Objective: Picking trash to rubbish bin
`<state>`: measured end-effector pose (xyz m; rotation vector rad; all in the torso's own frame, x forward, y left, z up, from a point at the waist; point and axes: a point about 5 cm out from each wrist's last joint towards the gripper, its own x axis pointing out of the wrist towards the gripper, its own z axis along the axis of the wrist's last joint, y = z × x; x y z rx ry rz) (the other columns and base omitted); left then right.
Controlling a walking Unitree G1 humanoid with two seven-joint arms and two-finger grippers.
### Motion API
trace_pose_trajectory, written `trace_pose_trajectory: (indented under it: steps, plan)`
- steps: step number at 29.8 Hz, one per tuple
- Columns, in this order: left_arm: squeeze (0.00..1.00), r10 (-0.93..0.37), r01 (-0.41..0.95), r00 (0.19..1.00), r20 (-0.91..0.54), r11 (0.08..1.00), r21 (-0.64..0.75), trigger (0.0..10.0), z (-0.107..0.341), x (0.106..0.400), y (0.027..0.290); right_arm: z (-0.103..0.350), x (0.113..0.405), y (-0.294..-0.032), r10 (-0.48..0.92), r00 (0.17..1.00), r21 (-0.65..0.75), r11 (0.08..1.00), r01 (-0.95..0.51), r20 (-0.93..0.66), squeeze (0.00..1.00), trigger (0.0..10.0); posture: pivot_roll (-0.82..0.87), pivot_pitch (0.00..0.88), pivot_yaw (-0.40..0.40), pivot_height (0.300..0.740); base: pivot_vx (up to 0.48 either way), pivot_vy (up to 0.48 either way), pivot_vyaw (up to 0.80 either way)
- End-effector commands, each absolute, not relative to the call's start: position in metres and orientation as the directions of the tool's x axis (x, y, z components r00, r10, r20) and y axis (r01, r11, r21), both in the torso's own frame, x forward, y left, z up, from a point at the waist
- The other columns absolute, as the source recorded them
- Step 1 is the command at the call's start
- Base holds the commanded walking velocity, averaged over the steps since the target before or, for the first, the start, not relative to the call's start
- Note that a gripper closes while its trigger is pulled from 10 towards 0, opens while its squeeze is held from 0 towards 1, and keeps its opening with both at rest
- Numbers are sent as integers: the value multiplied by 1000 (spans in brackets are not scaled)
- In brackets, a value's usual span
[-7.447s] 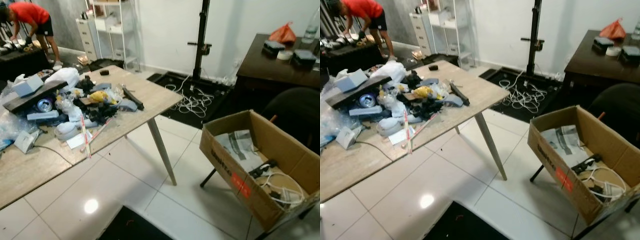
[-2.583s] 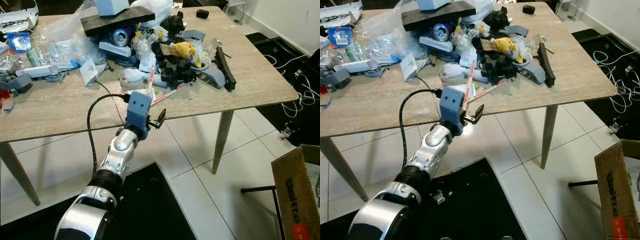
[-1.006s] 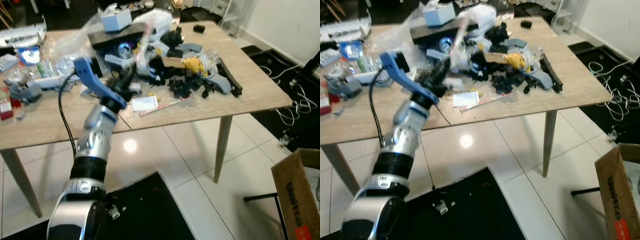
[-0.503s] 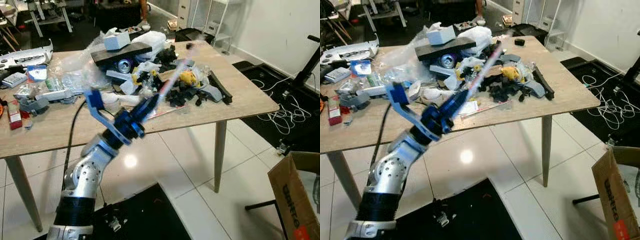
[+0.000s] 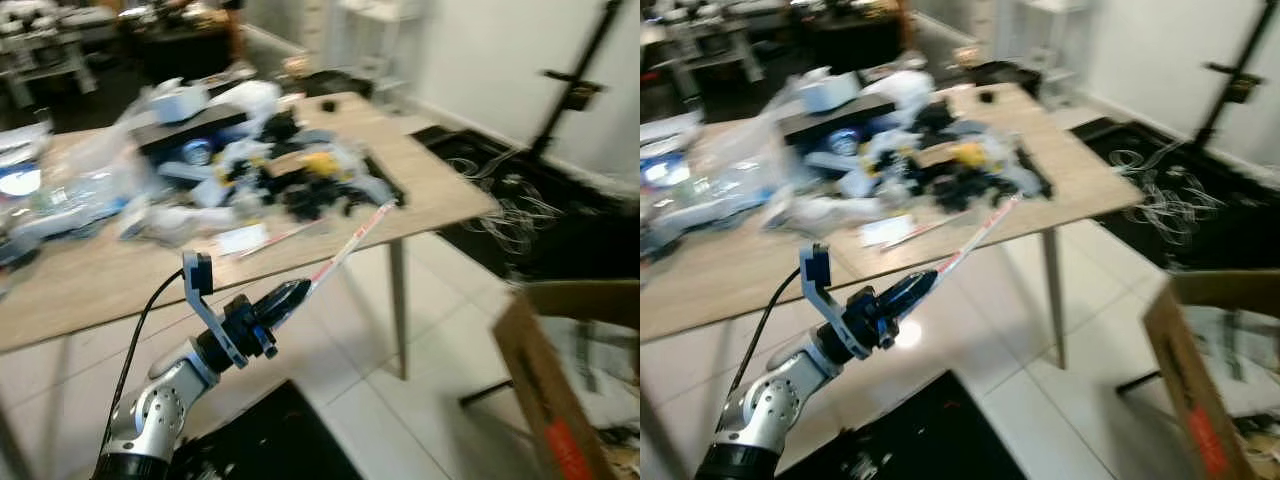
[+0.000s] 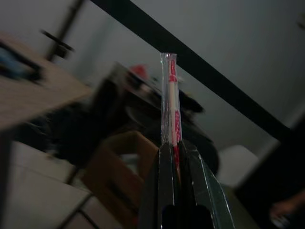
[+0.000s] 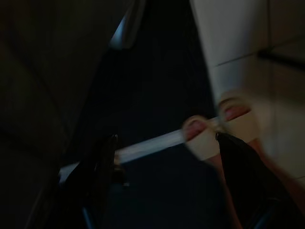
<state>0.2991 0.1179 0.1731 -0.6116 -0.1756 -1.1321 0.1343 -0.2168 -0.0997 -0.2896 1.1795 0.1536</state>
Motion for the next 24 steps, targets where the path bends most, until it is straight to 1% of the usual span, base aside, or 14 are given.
trace_pose_trajectory:
  steps: [1,3,4,7,17,18,24]
  plan:
    - [0,-797,873,460,391,325,-364,10000,165,299,124,-103,124,-216,-31,339,-127,956,-265,-940,0,10000,-152,160,55,740,0,0,-800]
    - [0,-792,866,478,380,351,-357,10000,163,301,126,-103,125,-215,-32,338,-128,955,-268,-941,0,10000,-150,155,54,740,0,0,-800]
    - [0,-776,844,519,360,397,-361,10000,160,306,128,-103,126,-215,-33,338,-131,953,-272,-940,0,10000,-149,150,54,740,0,0,-800]
    - [0,-743,806,584,328,481,-345,10000,158,315,130,-101,132,-215,-39,342,-143,948,-284,-939,0,10000,-149,142,48,740,0,0,-800]
    - [0,-693,765,643,326,558,-322,10000,161,326,128,-97,146,-216,-54,354,-169,937,-305,-934,0,10000,-147,125,37,740,0,0,-800]
    - [0,-688,758,652,320,578,-302,10000,161,328,128,-96,147,-216,-55,355,-173,935,-308,-933,0,10000,-147,124,35,740,0,0,-800]
    - [0,-675,750,661,326,598,-283,10000,163,331,127,-96,147,-218,-57,351,-175,933,-315,-935,0,10000,-146,127,34,740,0,0,-800]
